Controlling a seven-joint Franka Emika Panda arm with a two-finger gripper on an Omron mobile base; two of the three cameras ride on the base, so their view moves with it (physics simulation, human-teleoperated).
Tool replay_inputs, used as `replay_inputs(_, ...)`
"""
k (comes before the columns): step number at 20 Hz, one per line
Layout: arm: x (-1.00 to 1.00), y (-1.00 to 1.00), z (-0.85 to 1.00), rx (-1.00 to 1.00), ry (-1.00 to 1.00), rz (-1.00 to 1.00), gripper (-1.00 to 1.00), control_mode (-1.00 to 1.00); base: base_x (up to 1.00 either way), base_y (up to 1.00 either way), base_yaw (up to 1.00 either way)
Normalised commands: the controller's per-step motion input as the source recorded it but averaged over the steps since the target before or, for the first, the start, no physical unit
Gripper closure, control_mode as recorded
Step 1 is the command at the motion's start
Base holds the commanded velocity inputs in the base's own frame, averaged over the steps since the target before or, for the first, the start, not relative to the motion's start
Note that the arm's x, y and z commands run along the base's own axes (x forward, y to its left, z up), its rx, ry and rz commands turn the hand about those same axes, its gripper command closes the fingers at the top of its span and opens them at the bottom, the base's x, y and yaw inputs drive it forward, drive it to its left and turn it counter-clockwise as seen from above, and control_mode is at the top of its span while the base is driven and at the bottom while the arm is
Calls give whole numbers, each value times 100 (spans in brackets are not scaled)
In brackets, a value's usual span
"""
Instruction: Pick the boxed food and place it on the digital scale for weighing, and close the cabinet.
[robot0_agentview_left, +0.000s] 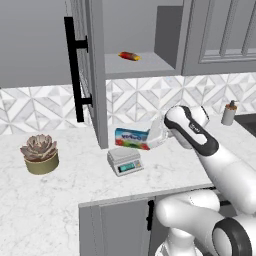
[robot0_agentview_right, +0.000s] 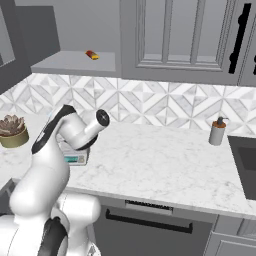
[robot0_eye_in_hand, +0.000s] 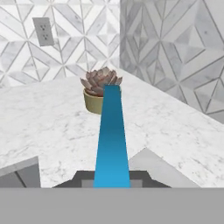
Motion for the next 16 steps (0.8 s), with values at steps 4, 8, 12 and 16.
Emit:
replay_inputs(4, 23, 10, -21, -2, 4, 0, 100, -100, 0, 0, 0)
replay_inputs(8, 11, 1, -27, -2, 4, 0, 100, -100, 0, 0, 0)
replay_inputs(12, 13, 0, -39, -2, 6, 0, 100, -100, 0, 0, 0)
replay_inputs(16, 17, 0, -39, -1, 0, 0, 100, -100, 0, 0, 0)
